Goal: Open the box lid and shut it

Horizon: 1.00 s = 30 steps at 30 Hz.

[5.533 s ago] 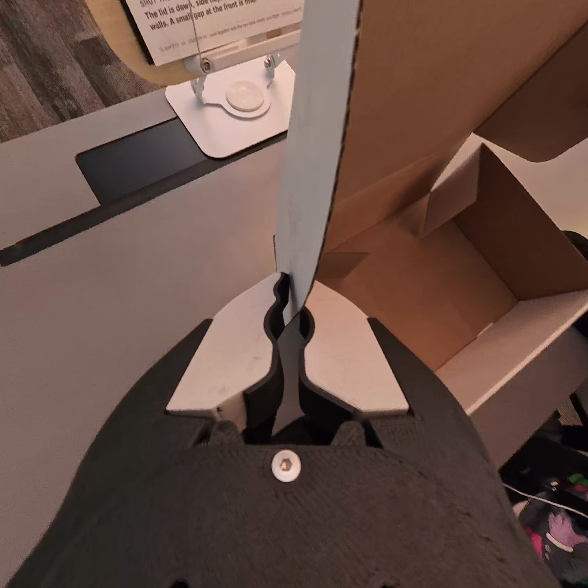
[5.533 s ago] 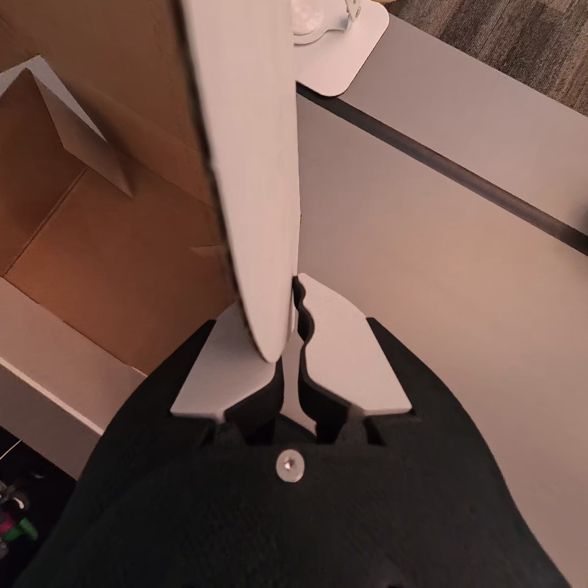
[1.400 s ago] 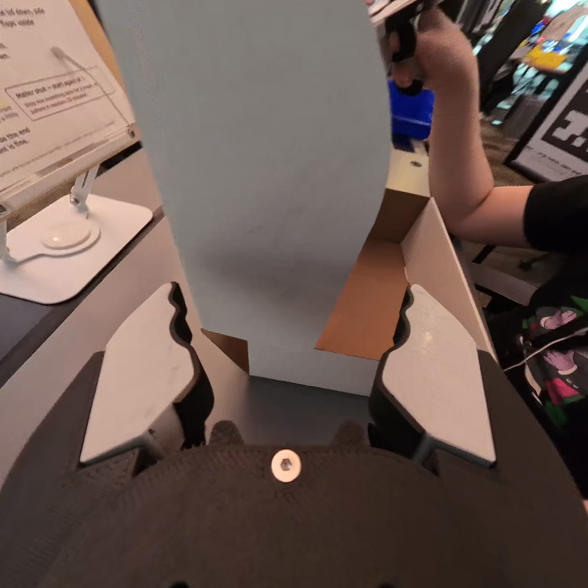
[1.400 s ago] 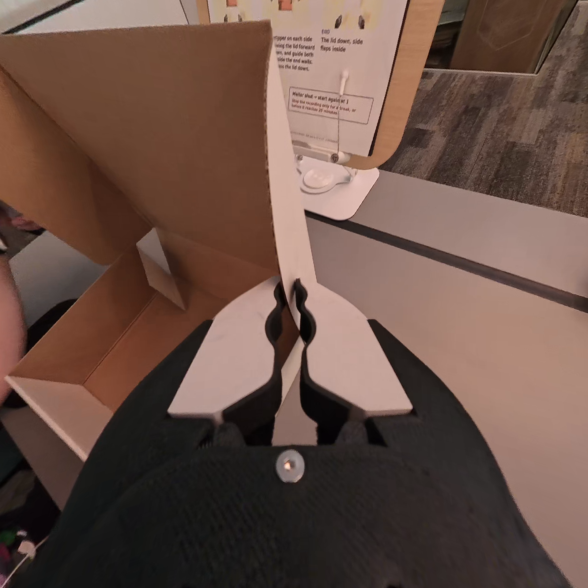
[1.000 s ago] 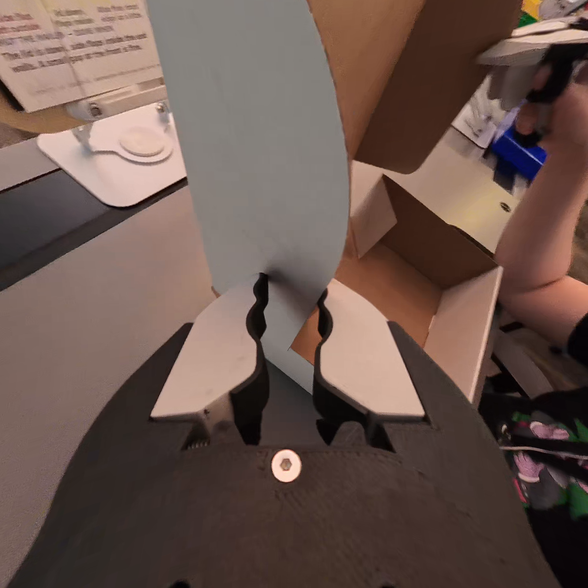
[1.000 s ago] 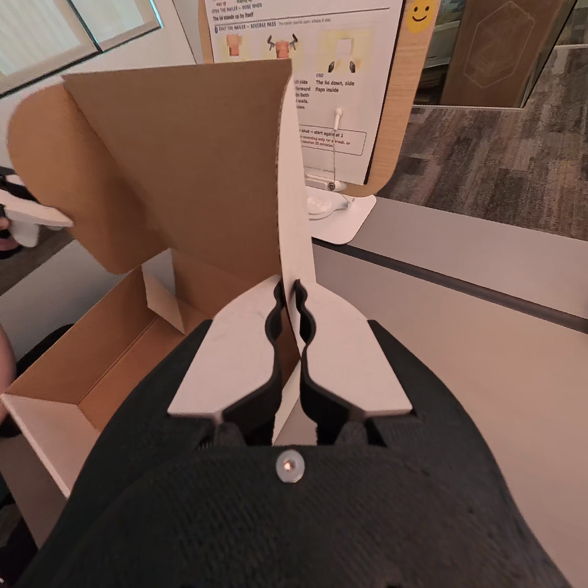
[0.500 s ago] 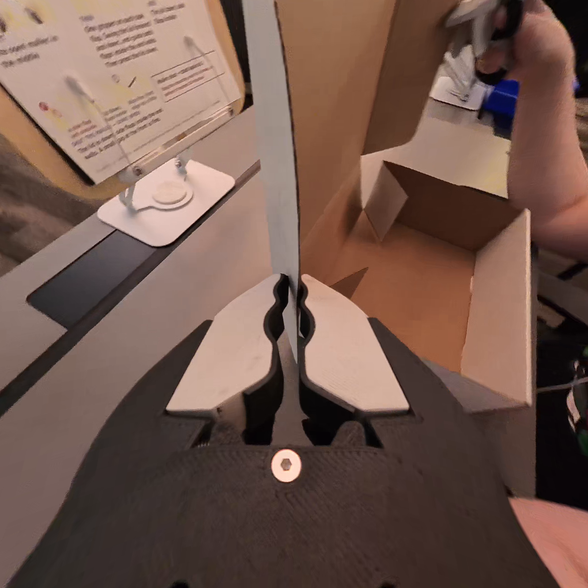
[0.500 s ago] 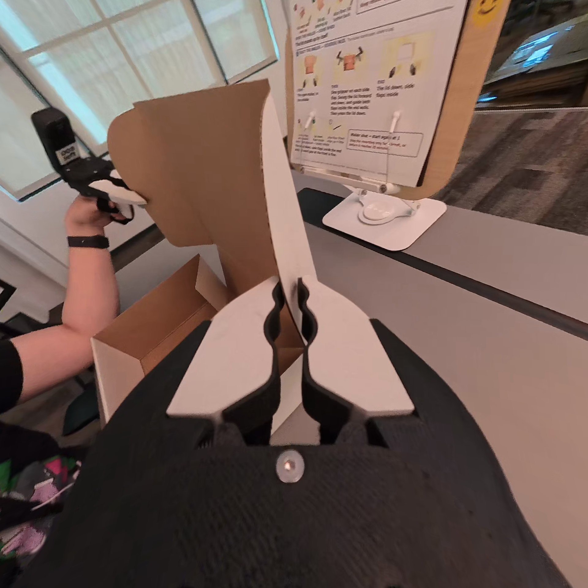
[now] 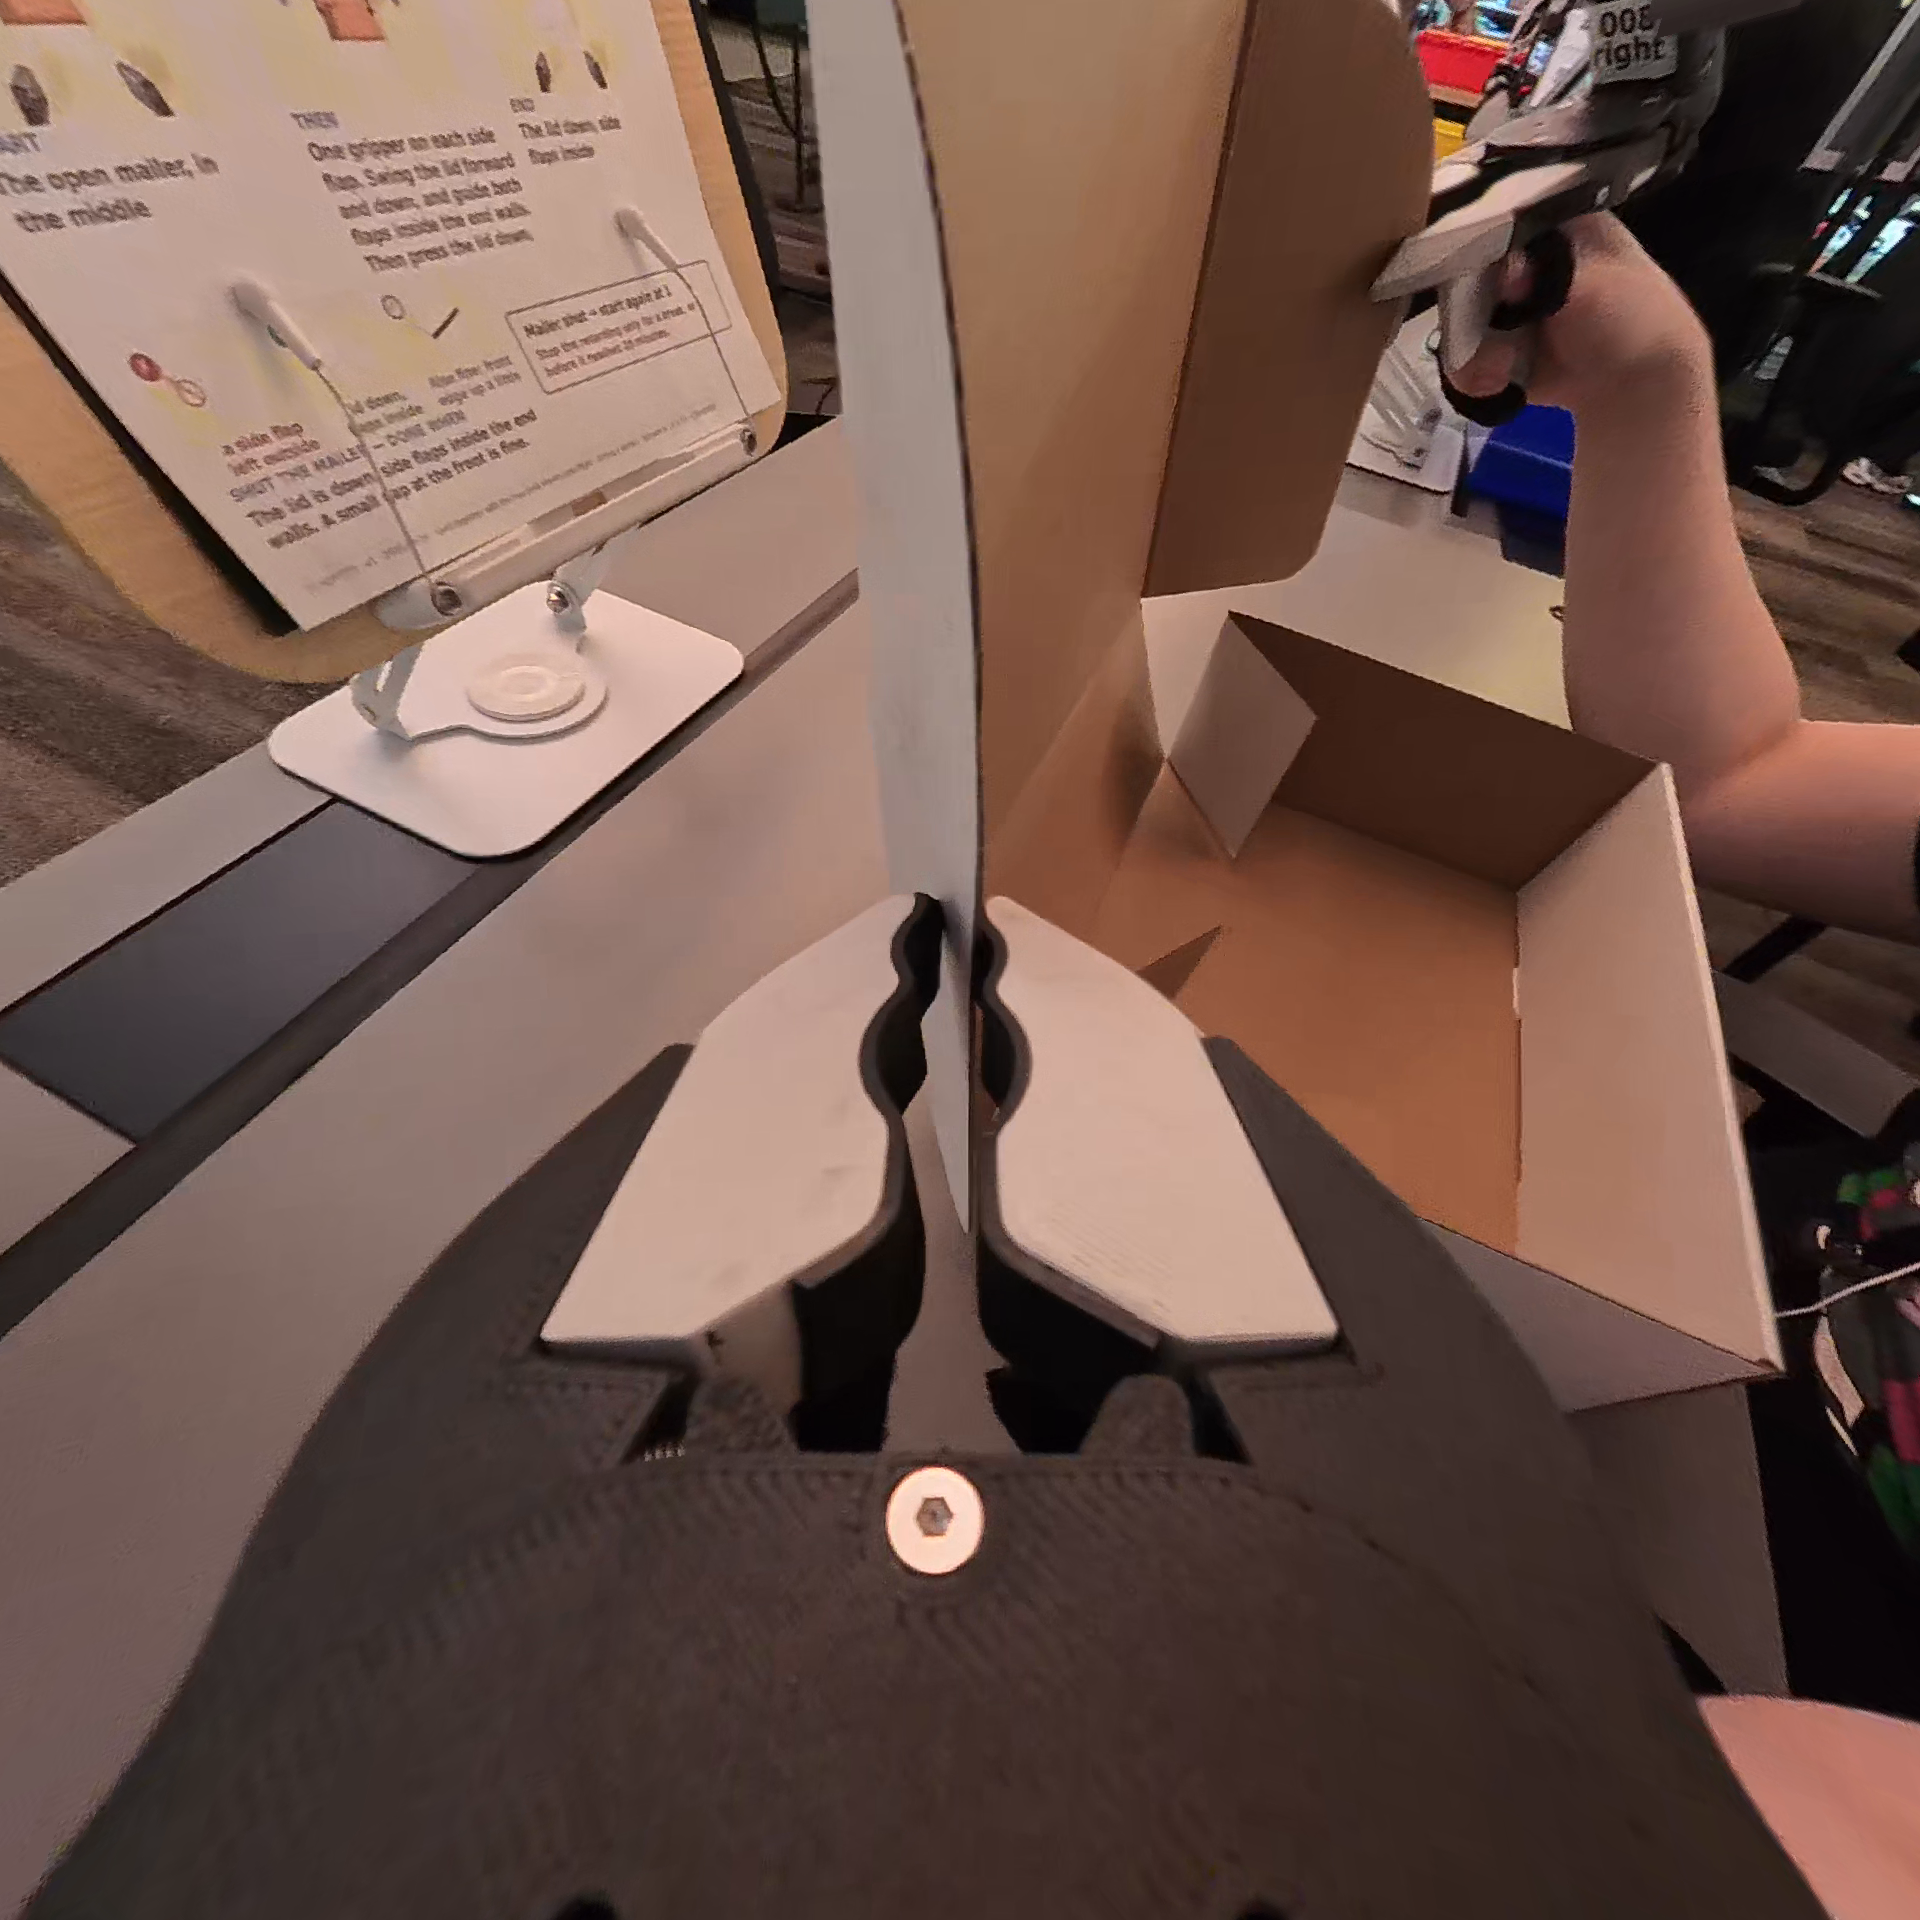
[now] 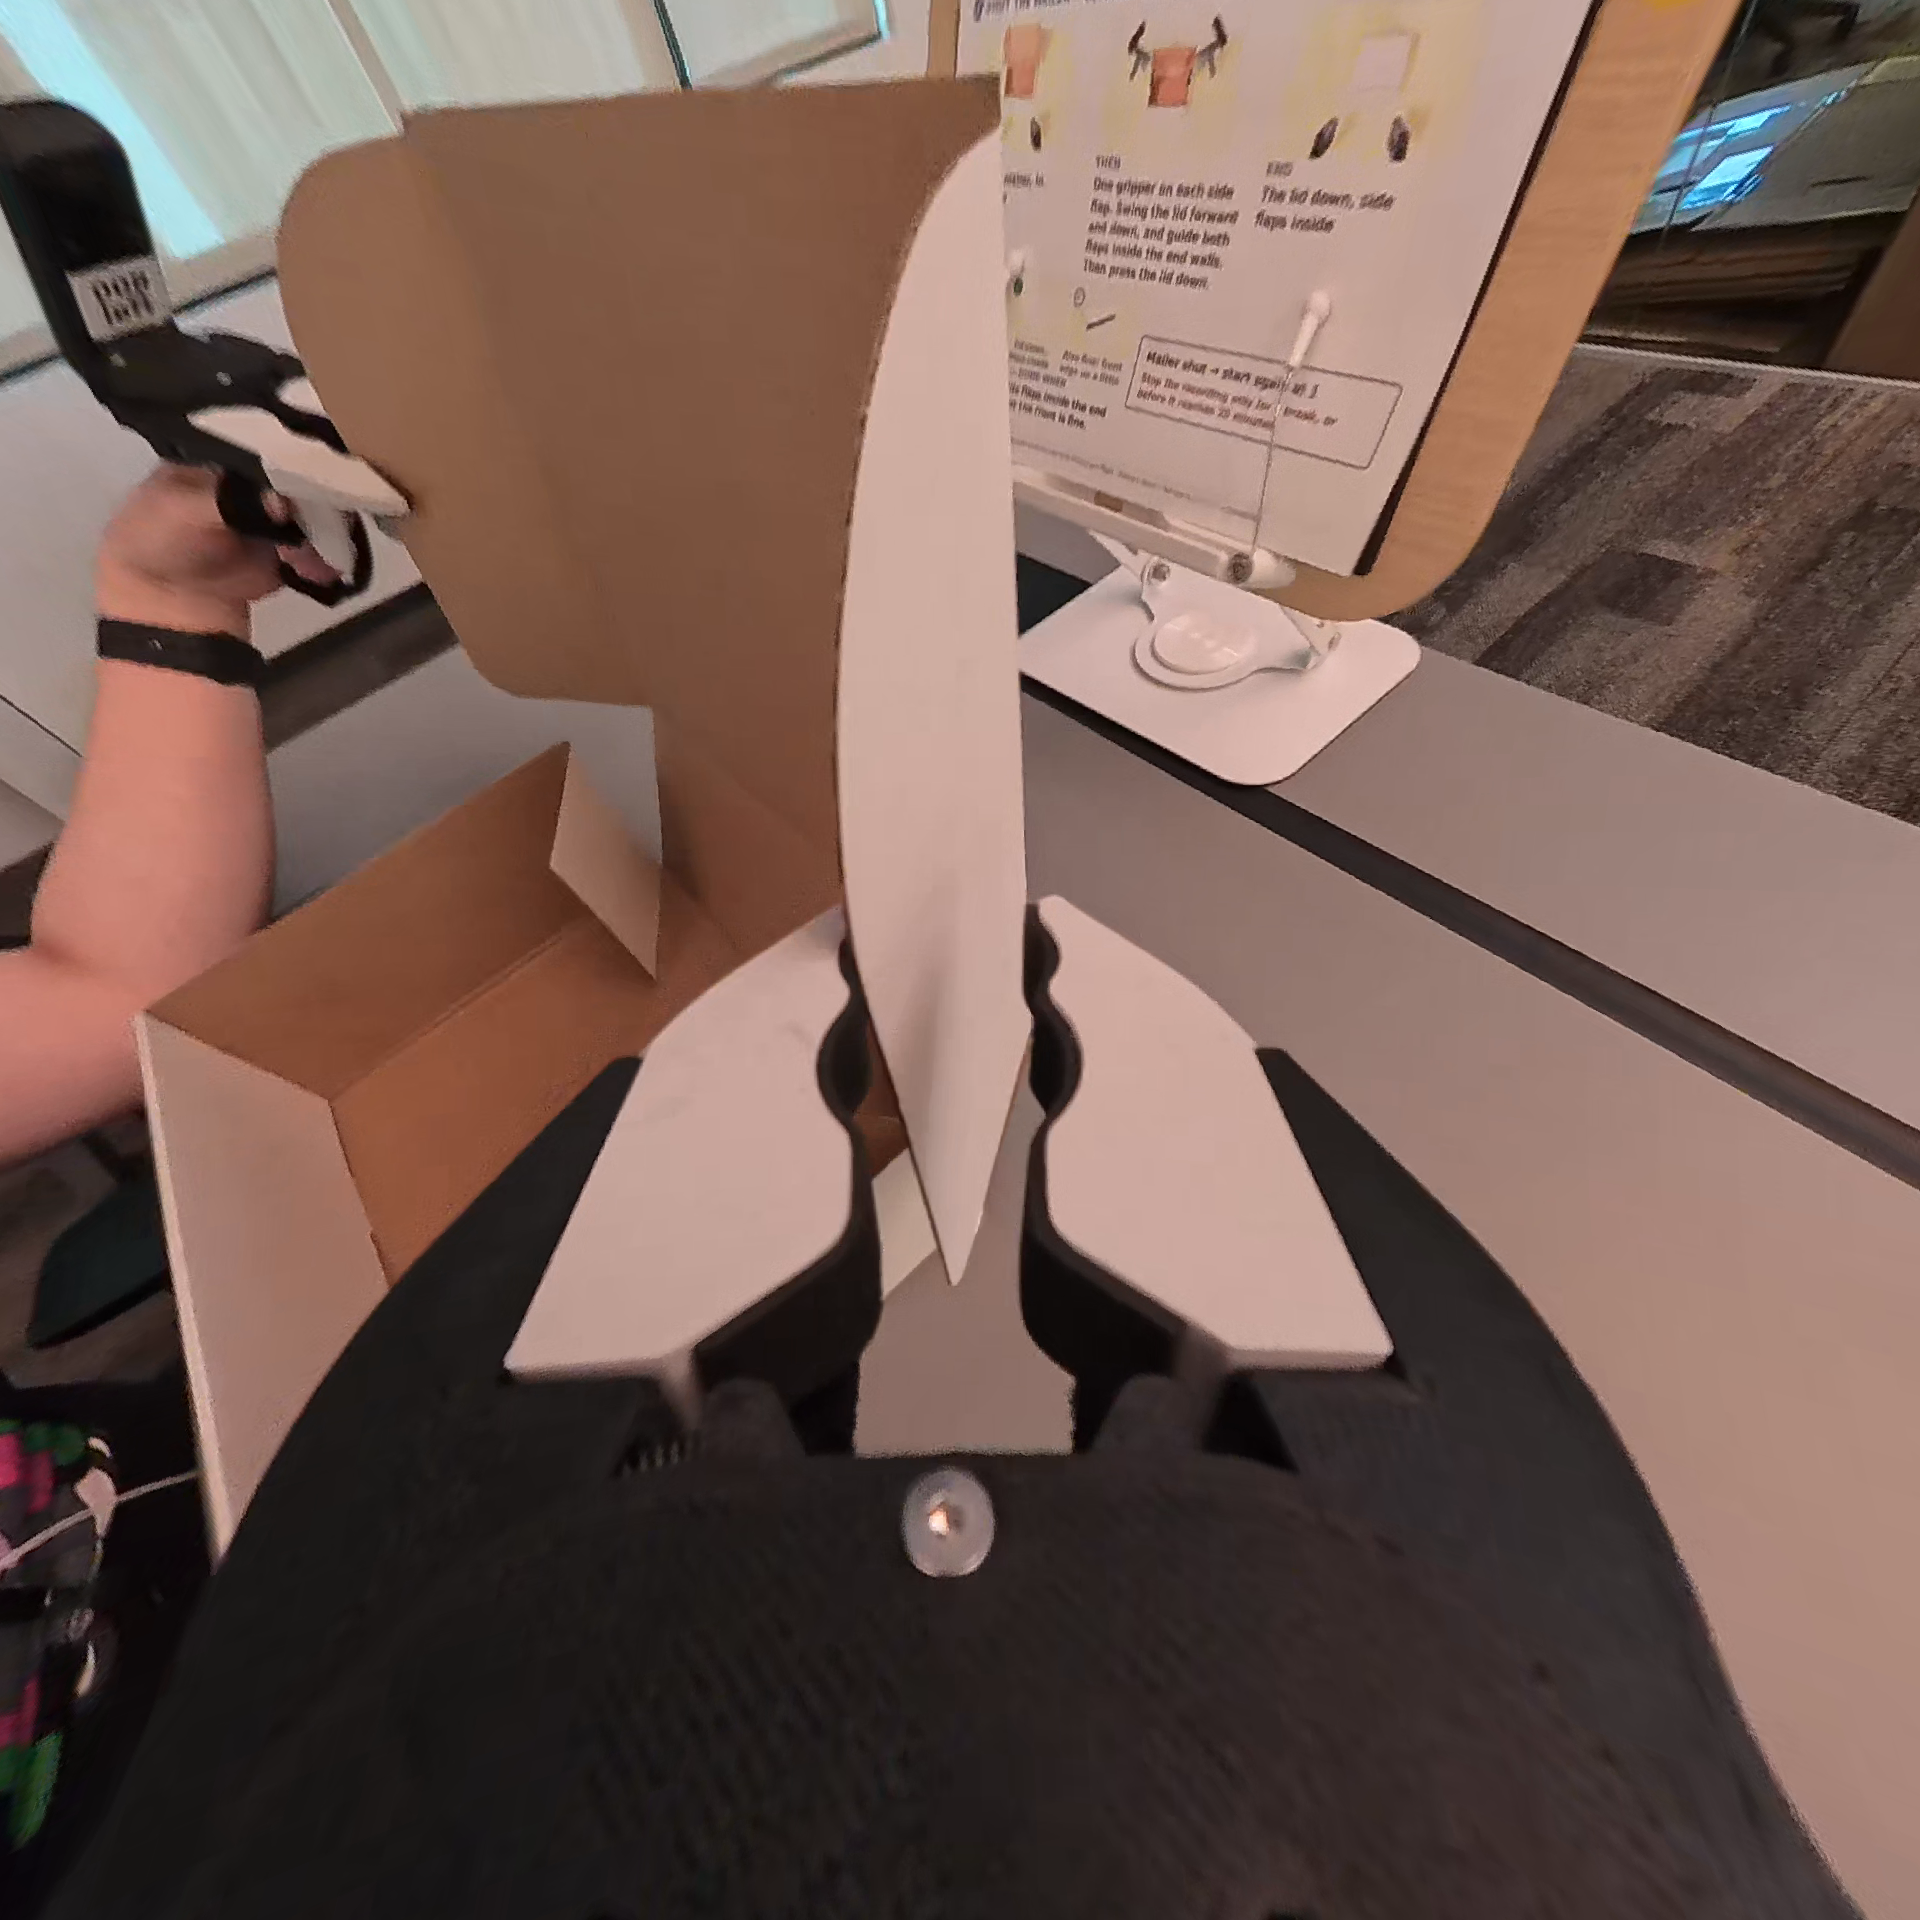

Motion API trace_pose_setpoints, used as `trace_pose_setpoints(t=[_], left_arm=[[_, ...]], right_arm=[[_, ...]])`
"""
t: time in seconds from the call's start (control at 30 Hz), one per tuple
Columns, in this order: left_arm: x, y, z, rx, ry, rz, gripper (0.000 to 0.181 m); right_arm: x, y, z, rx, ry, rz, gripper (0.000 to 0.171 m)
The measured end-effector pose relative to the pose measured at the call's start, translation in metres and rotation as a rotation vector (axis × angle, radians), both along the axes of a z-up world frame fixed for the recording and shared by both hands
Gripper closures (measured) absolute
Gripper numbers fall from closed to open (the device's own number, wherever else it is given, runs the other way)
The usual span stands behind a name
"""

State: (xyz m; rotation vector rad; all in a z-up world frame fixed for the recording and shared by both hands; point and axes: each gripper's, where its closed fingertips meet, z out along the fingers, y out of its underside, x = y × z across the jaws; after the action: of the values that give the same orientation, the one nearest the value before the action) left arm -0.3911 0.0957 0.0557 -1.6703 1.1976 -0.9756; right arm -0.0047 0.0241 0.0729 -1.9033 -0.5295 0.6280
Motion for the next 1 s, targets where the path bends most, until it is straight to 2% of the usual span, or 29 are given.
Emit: trace_pose_setpoints(t=[0.23,0.3,0.43,0.6,0.77,0.9,1.0], left_arm=[[0.009,-0.018,-0.006,-0.024,0.053,-0.063,0.164],[0.010,-0.017,-0.005,-0.019,0.053,-0.050,0.148],[0.010,-0.015,-0.007,0.011,0.077,-0.027,0.129],[0.013,-0.013,-0.013,-0.026,0.075,-0.037,0.129],[0.015,-0.007,-0.027,-0.063,0.129,-0.028,0.129],[0.012,-0.004,-0.025,-0.064,0.116,-0.005,0.128],[0.006,0.003,-0.014,-0.063,0.057,0.042,0.124]], right_arm=[[-0.009,-0.002,-0.003,0.018,-0.084,0.016,0.138],[-0.009,-0.001,-0.002,0.021,-0.081,0.012,0.136],[-0.008,0.000,-0.001,0.029,-0.076,0.008,0.134],[-0.012,0.009,-0.012,-0.003,-0.057,0.013,0.137],[-0.004,0.019,-0.029,-0.040,-0.130,-0.029,0.136],[0.007,0.018,-0.012,0.041,-0.117,-0.078,0.135],[0.020,0.016,0.016,0.193,-0.090,-0.134,0.129]])
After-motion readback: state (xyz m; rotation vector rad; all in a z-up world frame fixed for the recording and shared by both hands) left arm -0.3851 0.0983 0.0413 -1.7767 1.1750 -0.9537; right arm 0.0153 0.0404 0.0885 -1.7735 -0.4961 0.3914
